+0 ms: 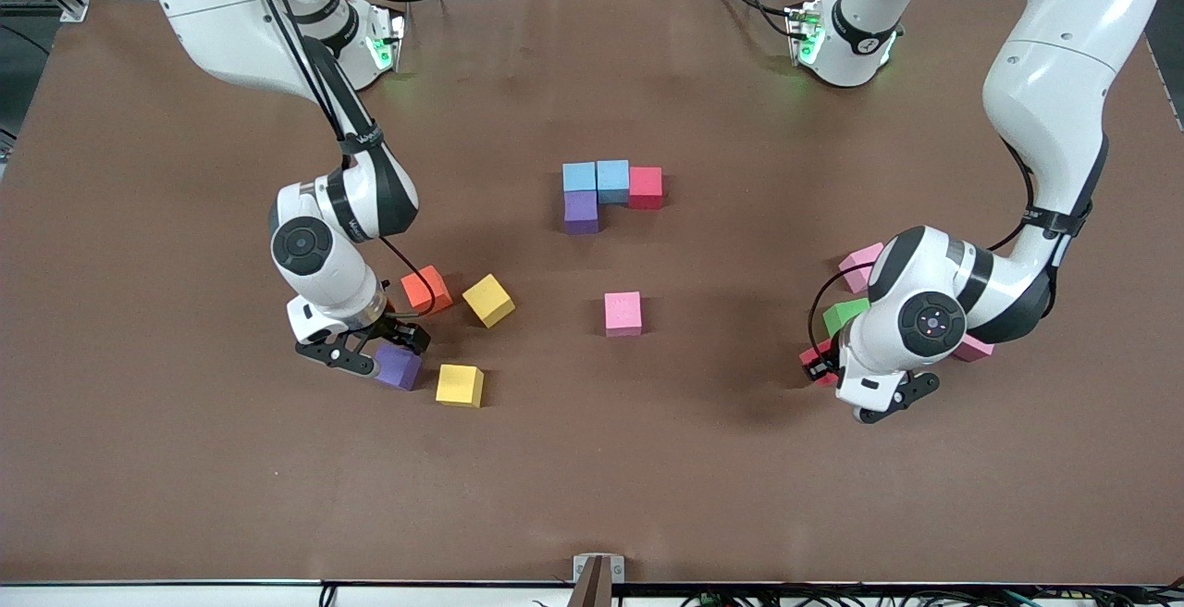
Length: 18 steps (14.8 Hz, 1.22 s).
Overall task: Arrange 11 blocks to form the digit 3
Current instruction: 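Lower the right gripper and grasp the second purple cube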
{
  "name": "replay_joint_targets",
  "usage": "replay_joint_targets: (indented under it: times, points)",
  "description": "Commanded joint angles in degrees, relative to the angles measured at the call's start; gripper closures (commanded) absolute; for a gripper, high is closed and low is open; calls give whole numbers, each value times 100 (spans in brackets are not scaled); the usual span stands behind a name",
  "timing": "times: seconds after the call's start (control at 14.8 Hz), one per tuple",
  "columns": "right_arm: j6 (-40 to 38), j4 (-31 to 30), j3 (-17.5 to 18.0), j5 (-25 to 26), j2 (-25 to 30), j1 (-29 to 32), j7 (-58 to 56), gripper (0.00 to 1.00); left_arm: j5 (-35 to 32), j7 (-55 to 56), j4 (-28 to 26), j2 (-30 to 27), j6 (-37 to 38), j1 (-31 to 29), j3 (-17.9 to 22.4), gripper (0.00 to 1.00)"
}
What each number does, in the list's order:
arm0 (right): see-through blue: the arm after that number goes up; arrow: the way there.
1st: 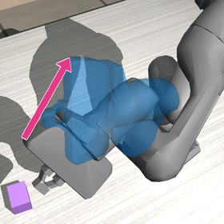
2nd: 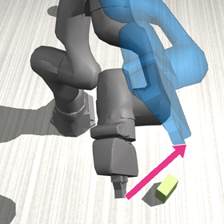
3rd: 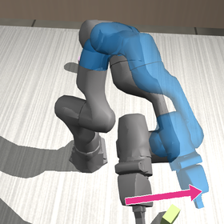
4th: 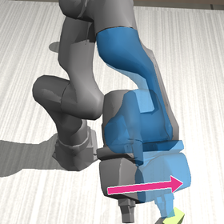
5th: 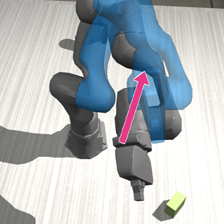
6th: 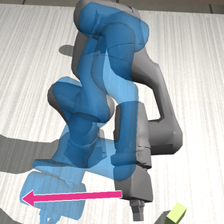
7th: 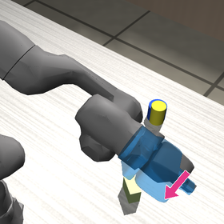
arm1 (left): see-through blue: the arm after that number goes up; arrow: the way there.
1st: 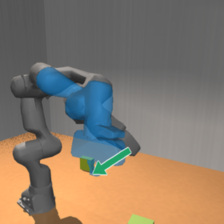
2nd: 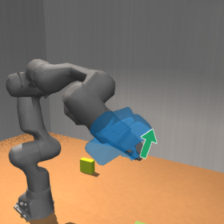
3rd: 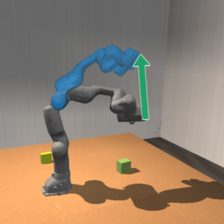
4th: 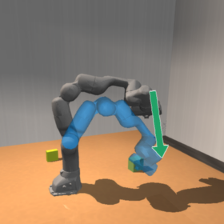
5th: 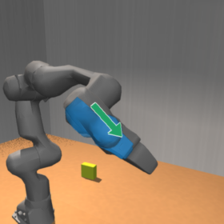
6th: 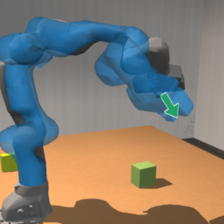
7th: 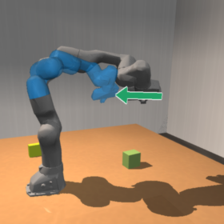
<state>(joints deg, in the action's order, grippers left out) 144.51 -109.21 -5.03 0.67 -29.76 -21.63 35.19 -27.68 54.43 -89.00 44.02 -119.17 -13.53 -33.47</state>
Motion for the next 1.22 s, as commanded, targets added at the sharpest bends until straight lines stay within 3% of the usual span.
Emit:
replay_joint_targets:
  times: [0.0, 0.47, 0.61, 1.15]
  points:
    - [77, 13, 116, 65, -21, 98, -82, 1, 96, 24, 32, 2, 69, 26, 16, 62]
    - [-326, 478, 125, -23, -284, 141, -65, 0, 87, 24, 32, 11, 69, 26, 16, 62]
    - [-642, 645, 116, -207, -355, 150, -64, 0, 87, 24, 32, 11, 69, 26, 16, 62]
    - [-679, 875, 125, -656, -530, 309, -82, 0, 96, 32, 32, 11, 69, 34, 16, 62]
